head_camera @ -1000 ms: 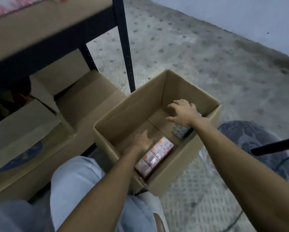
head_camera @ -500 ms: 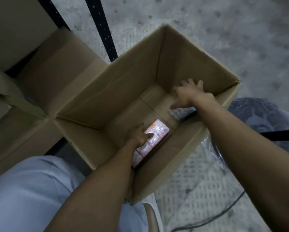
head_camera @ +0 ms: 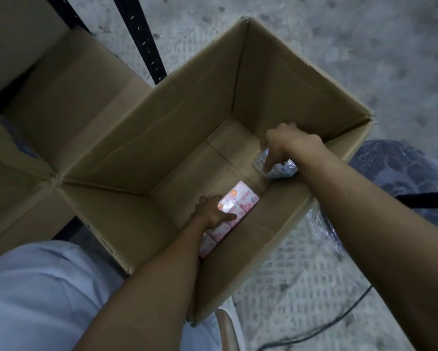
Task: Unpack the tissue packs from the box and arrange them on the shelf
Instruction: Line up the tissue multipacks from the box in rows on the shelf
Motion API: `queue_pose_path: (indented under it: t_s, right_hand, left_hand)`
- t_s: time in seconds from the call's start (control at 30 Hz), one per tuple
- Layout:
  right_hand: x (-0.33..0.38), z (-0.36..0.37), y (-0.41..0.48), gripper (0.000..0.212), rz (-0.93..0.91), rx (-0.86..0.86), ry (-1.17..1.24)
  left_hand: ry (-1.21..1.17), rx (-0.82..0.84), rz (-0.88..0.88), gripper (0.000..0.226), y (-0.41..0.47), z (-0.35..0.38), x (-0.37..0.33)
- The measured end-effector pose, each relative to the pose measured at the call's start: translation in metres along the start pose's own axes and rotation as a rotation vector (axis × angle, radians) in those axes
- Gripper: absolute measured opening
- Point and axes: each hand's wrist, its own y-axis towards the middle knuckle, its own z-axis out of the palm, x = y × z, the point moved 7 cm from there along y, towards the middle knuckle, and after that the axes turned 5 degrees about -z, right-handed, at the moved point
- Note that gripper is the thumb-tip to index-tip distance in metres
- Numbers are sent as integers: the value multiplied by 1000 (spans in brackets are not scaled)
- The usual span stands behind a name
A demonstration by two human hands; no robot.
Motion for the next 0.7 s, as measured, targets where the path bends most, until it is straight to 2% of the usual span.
queue_pose_path:
  t_s: [0.17,0.23,0.37,0.47,0.53,0.6,0.7]
  right_hand:
    - [-3,-5,-5,60,26,-30,38]
    - [-3,-8,-7,58,17,-47,63]
    - [-6,-11,-13,55,-1,-42,124]
    - [-6,-15,-20,52,-27,-53,145]
    - [-3,-20,-27,51,-55,-76,159]
    - [0,-28,-34,52,-78,-119,159]
    - [5,-46,-50,44,-109,-197,175]
  left_hand:
    - [-140,62,-11,90,1,6,5]
    - [-126,75,-11,87,-1,5,3]
    - [-74,51,-1,105,-4,-2,2]
    - [-1,37,15,95,-14,-8,-3]
    - [-6,-15,37,96,-20,-18,-7]
    - [-92,-56,66,98,-23,-30,-9]
    - [-267,-96,116,86,-39,-52,-13]
